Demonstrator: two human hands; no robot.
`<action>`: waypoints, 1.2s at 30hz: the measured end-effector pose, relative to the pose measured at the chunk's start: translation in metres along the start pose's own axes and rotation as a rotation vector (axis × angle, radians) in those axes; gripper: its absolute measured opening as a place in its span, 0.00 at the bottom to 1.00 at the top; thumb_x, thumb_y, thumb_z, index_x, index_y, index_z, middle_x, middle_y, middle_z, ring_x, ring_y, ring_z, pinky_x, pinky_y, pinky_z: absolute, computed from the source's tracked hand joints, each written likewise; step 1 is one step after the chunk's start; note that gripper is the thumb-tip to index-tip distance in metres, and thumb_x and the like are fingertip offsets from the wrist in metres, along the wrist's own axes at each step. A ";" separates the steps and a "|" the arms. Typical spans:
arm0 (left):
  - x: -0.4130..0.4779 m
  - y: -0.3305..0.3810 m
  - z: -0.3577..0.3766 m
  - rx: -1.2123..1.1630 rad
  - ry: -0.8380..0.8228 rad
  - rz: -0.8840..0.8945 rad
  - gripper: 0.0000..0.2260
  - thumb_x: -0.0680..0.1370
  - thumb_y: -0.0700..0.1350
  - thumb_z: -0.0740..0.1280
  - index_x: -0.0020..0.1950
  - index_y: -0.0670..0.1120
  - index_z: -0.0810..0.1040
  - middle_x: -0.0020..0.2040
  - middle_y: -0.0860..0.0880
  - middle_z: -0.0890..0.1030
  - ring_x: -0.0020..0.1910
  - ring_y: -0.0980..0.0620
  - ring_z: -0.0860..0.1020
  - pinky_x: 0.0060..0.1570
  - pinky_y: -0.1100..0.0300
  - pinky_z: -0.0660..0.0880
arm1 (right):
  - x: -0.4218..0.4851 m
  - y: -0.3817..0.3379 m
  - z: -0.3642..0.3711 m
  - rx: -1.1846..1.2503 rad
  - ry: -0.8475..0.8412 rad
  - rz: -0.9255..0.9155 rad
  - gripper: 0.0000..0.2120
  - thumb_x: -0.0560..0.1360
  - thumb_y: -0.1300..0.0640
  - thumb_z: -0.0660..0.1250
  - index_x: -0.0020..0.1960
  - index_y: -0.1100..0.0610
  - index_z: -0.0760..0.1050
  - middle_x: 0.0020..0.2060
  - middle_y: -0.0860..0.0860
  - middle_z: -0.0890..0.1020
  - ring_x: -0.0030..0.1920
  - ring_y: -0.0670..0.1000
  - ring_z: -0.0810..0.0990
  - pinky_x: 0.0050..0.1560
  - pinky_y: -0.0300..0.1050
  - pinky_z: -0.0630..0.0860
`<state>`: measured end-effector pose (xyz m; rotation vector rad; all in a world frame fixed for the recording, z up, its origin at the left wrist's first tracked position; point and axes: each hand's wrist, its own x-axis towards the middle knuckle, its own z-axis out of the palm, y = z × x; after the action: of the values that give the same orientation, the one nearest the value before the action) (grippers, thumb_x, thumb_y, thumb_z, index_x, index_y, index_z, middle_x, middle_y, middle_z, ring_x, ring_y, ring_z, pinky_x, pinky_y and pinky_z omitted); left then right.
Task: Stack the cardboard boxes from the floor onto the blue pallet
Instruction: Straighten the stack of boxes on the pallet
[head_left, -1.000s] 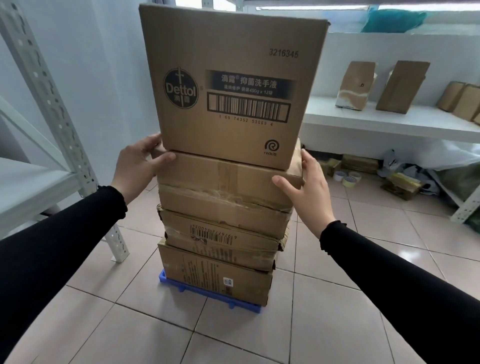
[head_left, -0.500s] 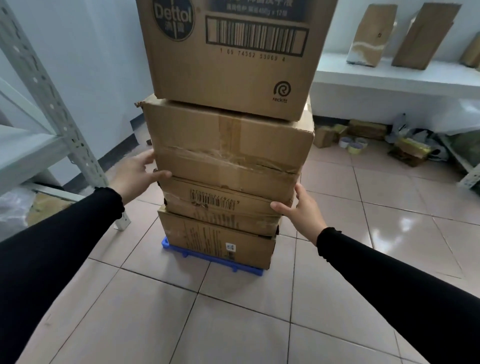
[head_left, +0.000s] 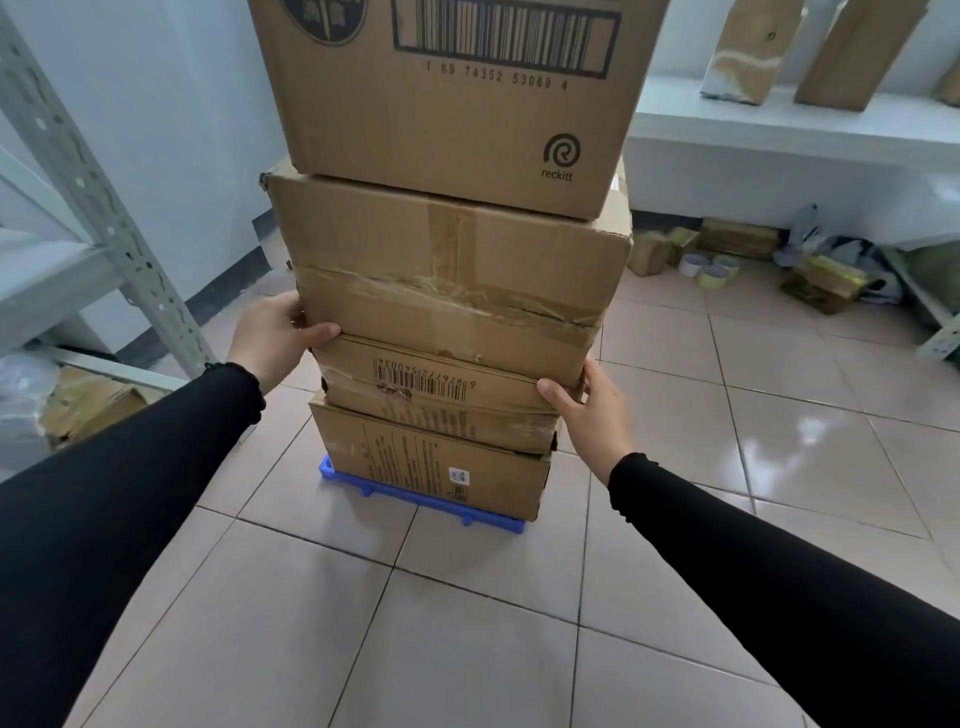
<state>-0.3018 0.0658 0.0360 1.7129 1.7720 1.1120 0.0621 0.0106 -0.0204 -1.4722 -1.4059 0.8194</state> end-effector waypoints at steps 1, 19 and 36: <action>0.000 -0.001 0.000 0.001 -0.002 -0.003 0.13 0.76 0.43 0.74 0.58 0.54 0.80 0.50 0.55 0.84 0.52 0.49 0.82 0.47 0.65 0.74 | -0.001 0.000 0.001 -0.007 0.003 -0.002 0.21 0.79 0.50 0.71 0.71 0.49 0.74 0.56 0.37 0.83 0.54 0.33 0.80 0.52 0.30 0.76; 0.000 -0.005 0.002 -0.019 0.002 0.012 0.18 0.77 0.43 0.74 0.67 0.47 0.81 0.56 0.52 0.83 0.54 0.50 0.81 0.48 0.67 0.73 | -0.001 0.001 0.000 -0.054 0.017 -0.018 0.24 0.79 0.47 0.71 0.73 0.50 0.73 0.57 0.41 0.83 0.55 0.37 0.79 0.50 0.28 0.74; -0.004 -0.037 0.005 0.038 0.002 0.000 0.29 0.75 0.52 0.75 0.75 0.53 0.72 0.68 0.50 0.79 0.65 0.49 0.77 0.66 0.50 0.73 | -0.001 0.016 -0.005 -0.033 -0.055 0.099 0.58 0.69 0.40 0.77 0.85 0.49 0.42 0.84 0.50 0.55 0.79 0.55 0.65 0.75 0.53 0.67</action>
<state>-0.3204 0.0667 0.0040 1.7340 1.8052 1.0866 0.0724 0.0094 -0.0333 -1.5647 -1.4018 0.9080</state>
